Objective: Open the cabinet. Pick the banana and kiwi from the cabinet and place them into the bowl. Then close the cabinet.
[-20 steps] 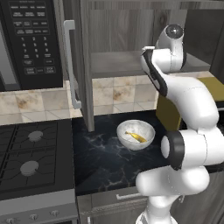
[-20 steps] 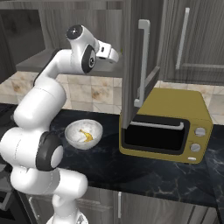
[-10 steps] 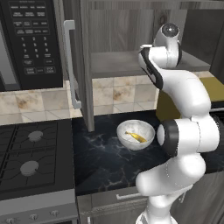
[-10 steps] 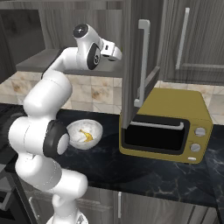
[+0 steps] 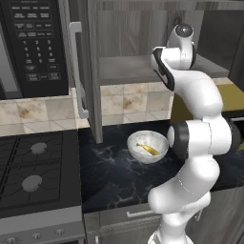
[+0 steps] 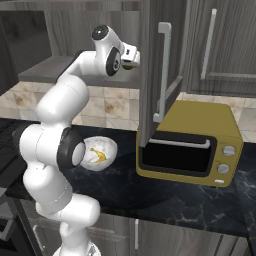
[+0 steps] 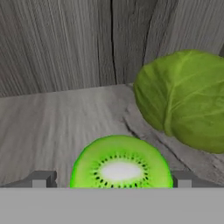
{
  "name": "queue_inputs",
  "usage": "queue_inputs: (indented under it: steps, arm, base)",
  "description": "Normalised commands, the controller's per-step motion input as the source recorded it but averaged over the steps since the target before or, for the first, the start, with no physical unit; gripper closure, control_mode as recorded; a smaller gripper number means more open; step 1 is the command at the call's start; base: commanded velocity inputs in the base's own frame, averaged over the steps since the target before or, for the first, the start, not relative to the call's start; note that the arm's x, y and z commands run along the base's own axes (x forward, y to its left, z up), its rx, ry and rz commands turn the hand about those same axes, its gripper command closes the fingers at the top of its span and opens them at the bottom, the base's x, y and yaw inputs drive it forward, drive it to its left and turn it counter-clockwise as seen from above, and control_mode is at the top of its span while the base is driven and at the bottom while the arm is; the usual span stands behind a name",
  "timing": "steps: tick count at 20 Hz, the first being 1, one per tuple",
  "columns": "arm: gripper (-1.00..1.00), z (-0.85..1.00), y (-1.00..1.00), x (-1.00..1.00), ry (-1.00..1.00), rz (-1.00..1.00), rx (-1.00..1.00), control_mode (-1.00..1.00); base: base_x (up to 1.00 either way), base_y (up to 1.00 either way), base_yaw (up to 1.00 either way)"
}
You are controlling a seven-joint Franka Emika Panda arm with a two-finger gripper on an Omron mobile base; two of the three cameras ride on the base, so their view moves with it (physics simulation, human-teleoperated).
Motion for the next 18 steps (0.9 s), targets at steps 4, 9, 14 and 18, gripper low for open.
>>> queue_inputs:
  steps: [4,9,14,18]
  arm:
    - [-1.0,0.0,-0.13,0.28,0.03,0.0,0.0,-1.0]
    - [-1.0,-0.03,-0.01,0.12,0.06,0.0,0.0,-1.0]
    - [-1.0,-0.1,0.0,0.01,0.04,0.0,0.0,-1.0]
    - [-1.0,-0.47,0.0,0.0,0.0,0.0,0.0,-1.0]
  base:
    - [0.0,0.0,0.0]
    - [0.0,0.0,0.0]
    - [0.0,0.0,0.0]
    - [0.0,0.0,0.0]
